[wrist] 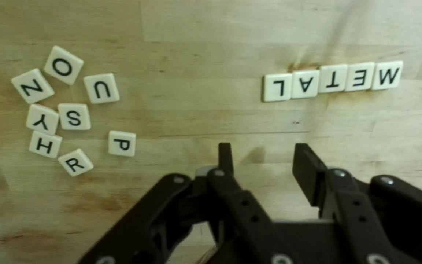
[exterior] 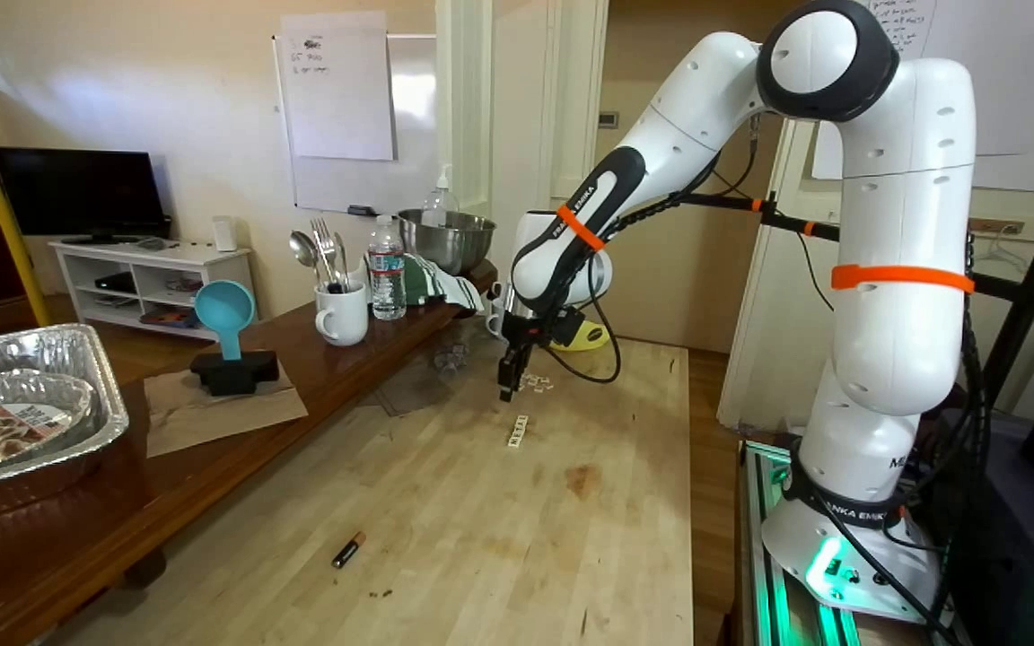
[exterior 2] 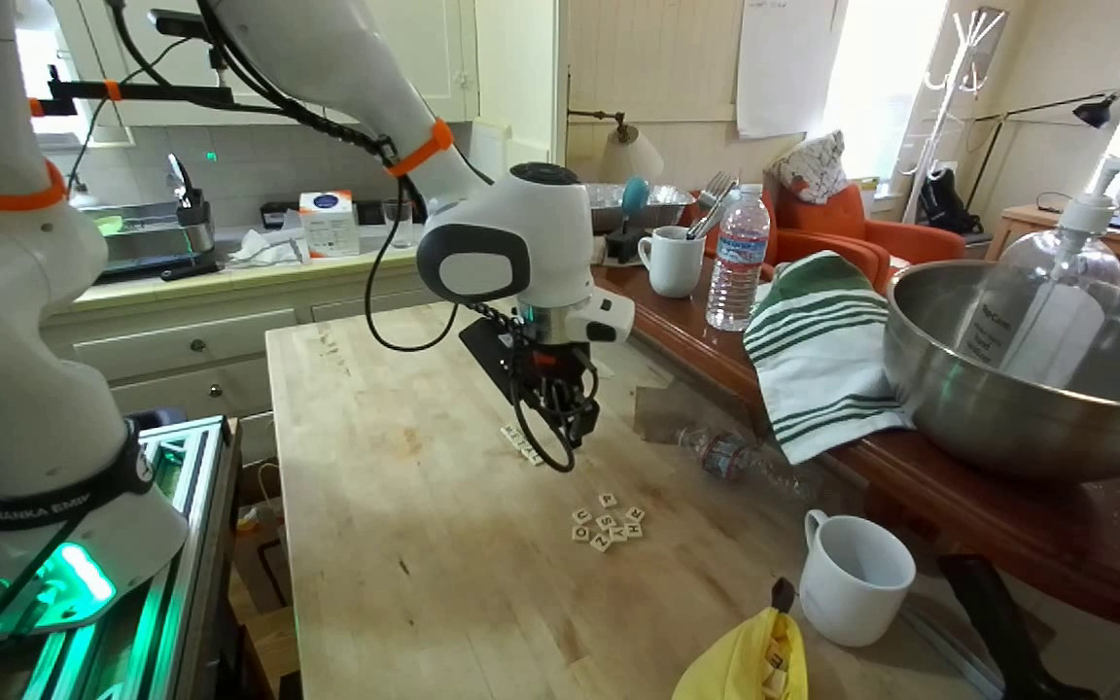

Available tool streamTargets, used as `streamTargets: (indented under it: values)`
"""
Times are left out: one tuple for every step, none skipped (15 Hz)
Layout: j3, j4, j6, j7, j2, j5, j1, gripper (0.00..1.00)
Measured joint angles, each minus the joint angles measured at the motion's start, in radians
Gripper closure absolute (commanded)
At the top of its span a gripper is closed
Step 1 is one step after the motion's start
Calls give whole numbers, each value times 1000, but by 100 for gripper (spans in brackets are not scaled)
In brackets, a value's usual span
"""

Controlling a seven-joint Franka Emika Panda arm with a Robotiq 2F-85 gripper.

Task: Create the word 'Metal' from the tiles.

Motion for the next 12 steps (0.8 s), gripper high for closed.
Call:
streamTargets:
  values:
    - [2,-11,-6,0,-8,3,9,13]
    - [3,-22,-14,0,-16,4,18,6]
    - [3,-32,-22,0,-24,5,26,1]
    - [3,-41,-26,0,-31,5,34,0]
    - [3,-51,-31,0,-38,5,41,0]
    - [3,-59,-36,0,-45,5,47,0]
    - [3,-66,-37,0,-51,5,53,0]
    - [2,-74,-37,0,-58,5,58,0]
    - [2,-81,-37,0,-63,5,62,0]
    - [2,-86,-37,0,-68,5,66,0]
    - [2,-91,-37,0,-73,5,70,0]
    - [1,-96,-37,0,-76,5,73,0]
